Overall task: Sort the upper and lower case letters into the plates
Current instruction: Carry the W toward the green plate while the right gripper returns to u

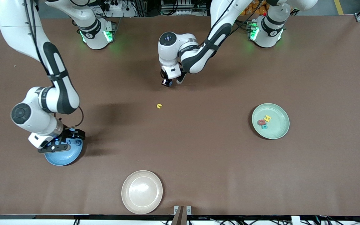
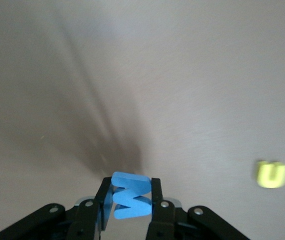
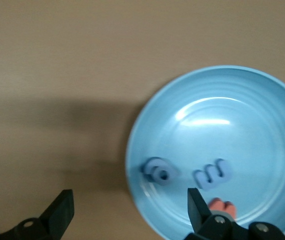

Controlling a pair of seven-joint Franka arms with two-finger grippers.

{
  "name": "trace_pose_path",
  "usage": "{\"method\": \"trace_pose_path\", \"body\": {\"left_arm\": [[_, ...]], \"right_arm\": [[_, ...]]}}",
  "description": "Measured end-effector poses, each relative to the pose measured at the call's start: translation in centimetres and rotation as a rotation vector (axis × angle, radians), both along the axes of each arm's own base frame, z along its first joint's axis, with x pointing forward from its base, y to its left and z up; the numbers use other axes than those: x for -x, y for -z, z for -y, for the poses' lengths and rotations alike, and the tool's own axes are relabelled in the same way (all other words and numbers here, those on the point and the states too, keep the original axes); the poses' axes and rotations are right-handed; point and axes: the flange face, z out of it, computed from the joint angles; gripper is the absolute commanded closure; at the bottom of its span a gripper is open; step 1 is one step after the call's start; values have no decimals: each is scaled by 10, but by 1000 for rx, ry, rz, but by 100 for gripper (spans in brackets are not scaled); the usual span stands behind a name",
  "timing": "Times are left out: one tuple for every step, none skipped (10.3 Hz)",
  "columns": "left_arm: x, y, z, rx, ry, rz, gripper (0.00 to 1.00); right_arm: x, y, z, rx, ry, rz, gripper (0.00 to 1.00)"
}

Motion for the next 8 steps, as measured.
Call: {"method": "trace_pose_path", "body": {"left_arm": [[-17,-19,-9,-19,38,22,100],[-36,-37,-22,-43,80,39,100],[-58,-55,-37,-66,130,54,100],[-81,-70,-56,-87,178,67,100],[-106,-83,-78,-112,221,73,100],[-128,-94,-103,-145,268,68,100],[-147,-101,-126,-179,323,54,100],[-162,-108,-147,-198,368,35,100]], "right_arm": [[1,0,-23,-4,-5,-1,0],[4,0,-55,-8,-6,-9,0],[10,1,-92,-10,-17,-16,0],[16,0,-127,-11,-39,-18,0],[23,0,-154,-11,-67,-18,0],[28,-1,-173,-12,-94,-18,0],[33,-1,-190,-11,-124,-20,0],[41,-1,-212,-11,-163,-21,0]]}}
